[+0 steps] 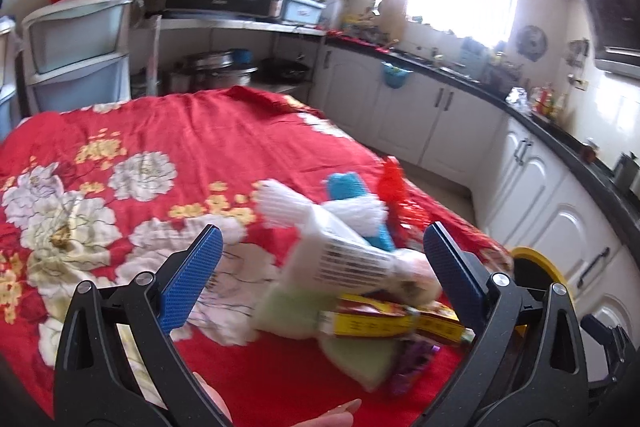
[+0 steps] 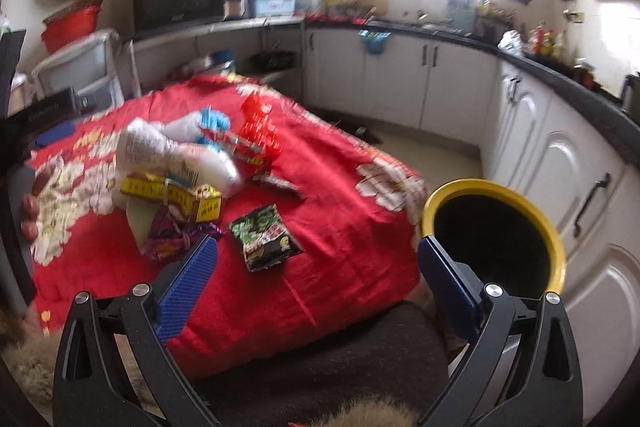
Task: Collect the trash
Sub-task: 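Grasp the green snack bag with the right tool while the left tool grasps the white printed bag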
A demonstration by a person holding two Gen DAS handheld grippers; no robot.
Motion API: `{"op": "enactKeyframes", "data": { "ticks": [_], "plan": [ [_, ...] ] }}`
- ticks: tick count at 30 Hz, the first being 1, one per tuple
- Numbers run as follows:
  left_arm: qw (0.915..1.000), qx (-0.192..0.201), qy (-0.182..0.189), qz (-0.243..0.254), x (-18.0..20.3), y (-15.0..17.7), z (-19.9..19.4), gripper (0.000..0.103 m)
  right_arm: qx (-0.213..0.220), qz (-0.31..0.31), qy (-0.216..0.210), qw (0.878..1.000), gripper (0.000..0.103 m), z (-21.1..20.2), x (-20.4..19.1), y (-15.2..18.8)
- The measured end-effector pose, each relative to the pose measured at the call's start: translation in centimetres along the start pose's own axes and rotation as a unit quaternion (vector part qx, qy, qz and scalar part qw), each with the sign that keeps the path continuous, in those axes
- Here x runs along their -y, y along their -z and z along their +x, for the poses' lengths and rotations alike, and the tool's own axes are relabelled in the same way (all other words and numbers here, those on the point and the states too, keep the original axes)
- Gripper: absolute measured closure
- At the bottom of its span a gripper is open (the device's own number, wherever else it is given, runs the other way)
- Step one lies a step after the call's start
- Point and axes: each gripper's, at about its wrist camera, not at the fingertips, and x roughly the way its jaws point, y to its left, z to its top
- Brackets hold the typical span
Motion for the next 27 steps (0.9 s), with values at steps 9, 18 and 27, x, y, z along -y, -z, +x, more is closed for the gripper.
{"op": "enactKeyframes", "data": {
  "ticks": [9,18,27],
  "plan": [
    [0.9986,-0.049,0.017,0.005,-2.9,-1.6,3.9,0.011,-0.060,-0.054,-0.035,0.996,0.007,5.6,-1.0,-0.4],
    [0.9882,-0.118,0.097,-0.013,-3.1,-0.7,7.2,0.011,-0.106,-0.093,-0.067,0.988,0.027,9.9,-2.7,-0.3],
    [0.9802,-0.148,0.131,-0.015,-2.7,-0.3,8.9,0.017,-0.125,-0.099,-0.095,0.983,0.061,11.5,-2.8,-0.4]
  ]
}}
